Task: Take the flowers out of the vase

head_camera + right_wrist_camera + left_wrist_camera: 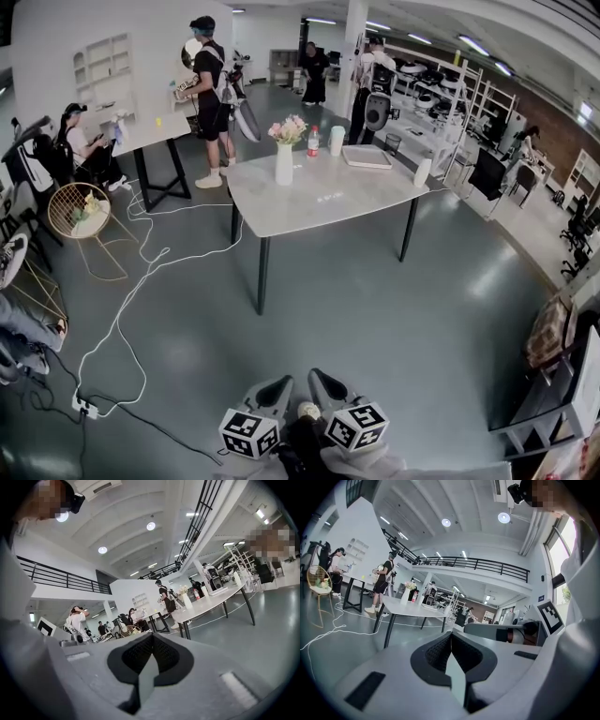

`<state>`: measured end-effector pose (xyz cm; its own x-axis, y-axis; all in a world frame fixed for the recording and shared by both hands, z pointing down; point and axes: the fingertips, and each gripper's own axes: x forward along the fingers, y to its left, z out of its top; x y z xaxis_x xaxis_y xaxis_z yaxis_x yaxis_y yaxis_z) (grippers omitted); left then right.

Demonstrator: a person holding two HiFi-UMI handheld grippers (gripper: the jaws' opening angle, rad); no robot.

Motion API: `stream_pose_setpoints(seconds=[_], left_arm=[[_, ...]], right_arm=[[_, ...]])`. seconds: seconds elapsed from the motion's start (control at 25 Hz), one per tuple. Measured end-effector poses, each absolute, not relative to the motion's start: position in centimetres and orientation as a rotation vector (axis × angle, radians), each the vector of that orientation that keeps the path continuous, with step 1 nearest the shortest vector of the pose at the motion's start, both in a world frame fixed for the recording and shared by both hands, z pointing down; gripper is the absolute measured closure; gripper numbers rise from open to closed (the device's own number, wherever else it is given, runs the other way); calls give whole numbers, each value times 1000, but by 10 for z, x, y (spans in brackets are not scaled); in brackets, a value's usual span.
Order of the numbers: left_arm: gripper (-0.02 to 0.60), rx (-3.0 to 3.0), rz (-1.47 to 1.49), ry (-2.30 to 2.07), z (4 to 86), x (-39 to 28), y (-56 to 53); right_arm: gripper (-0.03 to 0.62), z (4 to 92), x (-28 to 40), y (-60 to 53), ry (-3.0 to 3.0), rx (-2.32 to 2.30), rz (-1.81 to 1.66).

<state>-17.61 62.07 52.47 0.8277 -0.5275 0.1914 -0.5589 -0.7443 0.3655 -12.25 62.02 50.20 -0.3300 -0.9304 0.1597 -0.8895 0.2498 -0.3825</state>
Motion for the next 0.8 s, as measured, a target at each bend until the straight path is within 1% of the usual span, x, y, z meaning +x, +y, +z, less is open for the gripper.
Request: stream_pose_setpoints(seconds=[0.32,0.6,0.8], left_arm=[[580,2606,102,-825,520,-153,568],[580,2601,98,-868,518,-136,514],[580,2605,95,-872,519,-114,486]], right_arm=[[594,497,-90,560,2375,-1766,-645],[594,496,-78,507,2421,-1693,-658],[594,495,-57,479,2407,-1635,-662]])
